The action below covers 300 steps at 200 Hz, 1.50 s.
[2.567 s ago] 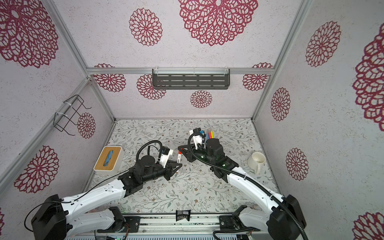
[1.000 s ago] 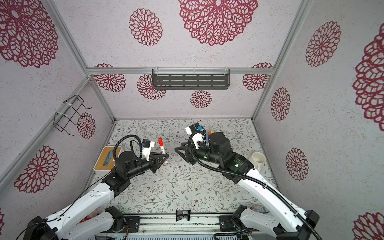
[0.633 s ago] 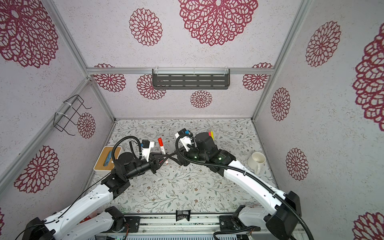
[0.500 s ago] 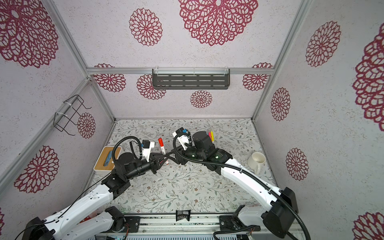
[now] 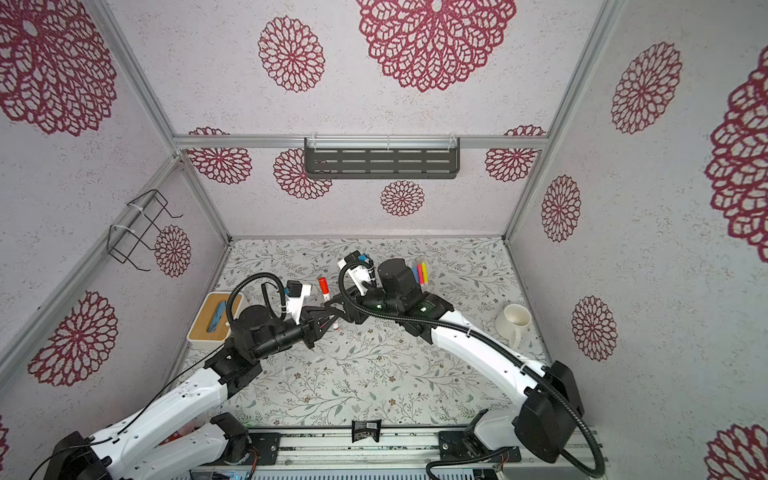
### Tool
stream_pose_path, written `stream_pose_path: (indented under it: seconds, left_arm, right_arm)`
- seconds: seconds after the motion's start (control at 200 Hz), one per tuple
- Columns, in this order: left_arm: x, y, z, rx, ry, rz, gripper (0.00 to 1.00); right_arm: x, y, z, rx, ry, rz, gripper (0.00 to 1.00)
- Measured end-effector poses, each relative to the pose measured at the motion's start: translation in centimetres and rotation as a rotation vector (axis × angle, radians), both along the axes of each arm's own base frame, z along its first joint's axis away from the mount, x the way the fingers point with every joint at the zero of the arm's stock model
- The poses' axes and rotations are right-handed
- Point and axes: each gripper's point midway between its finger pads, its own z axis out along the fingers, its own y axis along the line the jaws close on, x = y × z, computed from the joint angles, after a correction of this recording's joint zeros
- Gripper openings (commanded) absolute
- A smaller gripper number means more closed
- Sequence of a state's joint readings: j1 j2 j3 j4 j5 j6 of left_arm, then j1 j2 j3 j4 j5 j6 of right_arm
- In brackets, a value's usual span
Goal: Insert the pens into the pen caps
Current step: 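Grasp the capped marker with the right gripper beside the left gripper, then open the left gripper and pull the capped marker away with the right, then lower the capped marker beside the blue highlighter and open the right gripper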
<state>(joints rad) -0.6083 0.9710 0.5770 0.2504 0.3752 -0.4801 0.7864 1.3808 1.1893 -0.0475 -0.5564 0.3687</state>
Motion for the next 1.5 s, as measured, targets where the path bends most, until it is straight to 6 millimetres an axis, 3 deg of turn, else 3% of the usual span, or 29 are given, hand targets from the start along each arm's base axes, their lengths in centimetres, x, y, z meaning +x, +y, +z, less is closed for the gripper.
stream_pose_path:
  seconds: [0.18,0.275,0.485,0.595,0.64,0.71,0.751,0.841,0.951,1.191,1.331,1.501]
  left_arm:
    - [-0.2,-0.1,0.0,-0.001,0.001,-0.011,0.0]
    - [-0.3,-0.3,0.0,-0.004,0.007,-0.019,0.0]
    - [0.0,-0.6,-0.8,-0.005,0.049,-0.025,0.0]
    - [0.1,-0.7,-0.6,-0.006,0.051,-0.026,0.0]
    - [0.1,-0.7,-0.6,-0.007,0.051,-0.025,0.08]
    - [0.1,-0.6,-0.5,-0.007,0.052,-0.022,0.35]
    - [0.2,-0.7,-0.4,-0.003,0.049,-0.021,0.46]
    - [0.4,-0.6,-0.3,0.011,0.047,0.0,0.51]
    - [1.2,0.3,-1.2,0.054,0.067,0.071,0.52]
    - [3.3,4.1,-5.2,0.222,0.156,0.314,0.52]
    - [3.8,5.7,-7.4,0.321,0.218,0.396,0.52]
    - [5.0,6.9,-9.6,0.421,0.304,0.469,0.51]
  right_arm:
    - [0.2,0.4,-0.7,-0.006,0.021,0.005,0.3]
    - [0.1,0.6,-0.6,0.004,0.02,0.014,0.18]
    - [0.3,0.4,-1.3,-0.009,0.005,0.012,0.02]
    - [0.5,0.3,-1.3,-0.008,0.003,0.007,0.0]
    - [0.5,0.3,-1.3,-0.007,0.001,0.005,0.0]
    - [0.6,0.1,-1.2,-0.008,-0.004,-0.008,0.01]
    - [0.9,-0.1,-1.2,-0.01,-0.002,-0.03,0.01]
    - [1.6,-0.8,-1.4,-0.031,0.004,-0.088,0.01]
    - [3.9,-3.1,-2.4,-0.087,0.026,-0.21,0.01]
    - [11.3,-10.2,-5.9,-0.297,0.106,-0.525,0.02]
    - [15.5,-12.4,-10.8,-0.452,0.195,-0.598,0.01]
    - [20.7,-13.5,-17.8,-0.63,0.308,-0.619,0.0]
